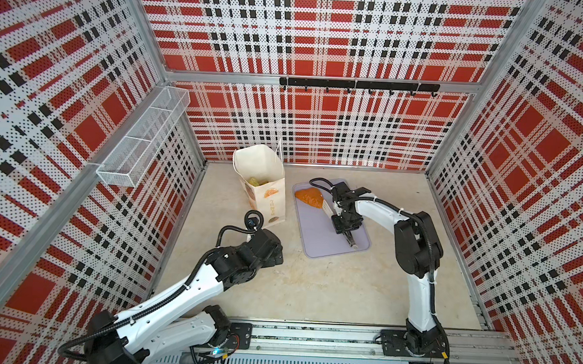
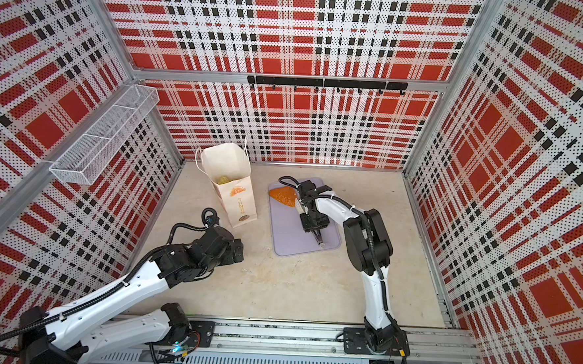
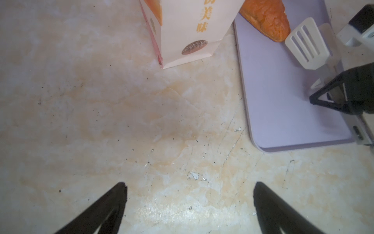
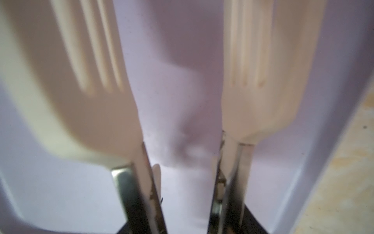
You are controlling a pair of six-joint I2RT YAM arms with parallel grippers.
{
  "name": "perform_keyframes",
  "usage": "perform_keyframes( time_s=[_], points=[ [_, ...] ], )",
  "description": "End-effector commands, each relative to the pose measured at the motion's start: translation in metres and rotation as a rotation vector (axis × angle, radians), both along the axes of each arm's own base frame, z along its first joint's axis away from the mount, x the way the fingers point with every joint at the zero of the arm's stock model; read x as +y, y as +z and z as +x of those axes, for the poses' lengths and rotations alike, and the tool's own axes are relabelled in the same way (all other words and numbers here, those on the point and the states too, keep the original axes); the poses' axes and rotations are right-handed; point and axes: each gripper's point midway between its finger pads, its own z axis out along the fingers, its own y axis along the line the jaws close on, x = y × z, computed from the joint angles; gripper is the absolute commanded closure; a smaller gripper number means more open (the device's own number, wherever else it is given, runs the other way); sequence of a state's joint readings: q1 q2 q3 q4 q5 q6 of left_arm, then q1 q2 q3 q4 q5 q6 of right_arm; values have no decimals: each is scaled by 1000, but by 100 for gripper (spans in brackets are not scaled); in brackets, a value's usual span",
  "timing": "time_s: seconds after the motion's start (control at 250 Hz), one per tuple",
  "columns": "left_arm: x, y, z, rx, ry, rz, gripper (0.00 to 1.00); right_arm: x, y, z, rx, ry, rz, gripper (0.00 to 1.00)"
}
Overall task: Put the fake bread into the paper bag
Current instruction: 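Lower the tongs with right gripper onto the orange bun and pinch it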
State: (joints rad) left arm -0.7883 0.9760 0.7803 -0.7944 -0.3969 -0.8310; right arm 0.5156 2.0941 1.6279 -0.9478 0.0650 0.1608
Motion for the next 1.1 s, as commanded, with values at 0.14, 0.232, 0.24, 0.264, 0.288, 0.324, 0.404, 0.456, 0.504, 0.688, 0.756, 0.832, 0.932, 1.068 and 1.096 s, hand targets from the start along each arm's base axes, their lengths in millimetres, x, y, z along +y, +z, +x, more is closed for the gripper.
perform_keyframes(
  time_s=[0.14,0.232,0.24,0.264,0.288,0.324,0.404,0.456,0.504,0.688,0.756,0.832,0.932,1.068,1.096],
  points=[
    [-25,4,7,-8,-32,-44,1,11,35,15,-137,196,21,48],
    [-34,2,6,10,-64,-33,1,12,35,20,-144,241,2,47],
    [-35,1,6,13,-67,-31,1,12,35,20,-146,244,1,46],
    [-38,1,6,17,-79,-30,1,12,35,22,-150,250,-2,46],
    [-41,0,5,23,-89,-27,1,11,36,24,-157,256,-8,45],
    [-45,-1,4,31,-103,-24,1,12,34,25,-158,262,-12,45],
    [-51,-5,1,46,-124,-16,1,12,32,31,-164,266,-18,44],
    [-55,-8,-1,56,-137,-11,1,14,32,36,-170,265,-20,44],
    [-58,-9,-2,63,-144,-7,1,16,31,41,-177,266,-21,44],
    [-69,-15,-2,93,-168,3,1,24,29,55,-192,286,-21,43],
    [-71,-16,-1,99,-169,7,1,26,27,57,-193,296,-22,43],
    [-73,-17,-1,102,-170,11,1,25,23,59,-188,301,-34,42],
    [-72,-18,0,104,-169,16,1,26,17,58,-176,314,-40,42],
    [-71,-20,-2,107,-167,15,0,28,11,58,-168,326,-43,41],
    [-71,-20,-3,107,-168,14,1,30,10,58,-167,329,-43,41]
  ],
)
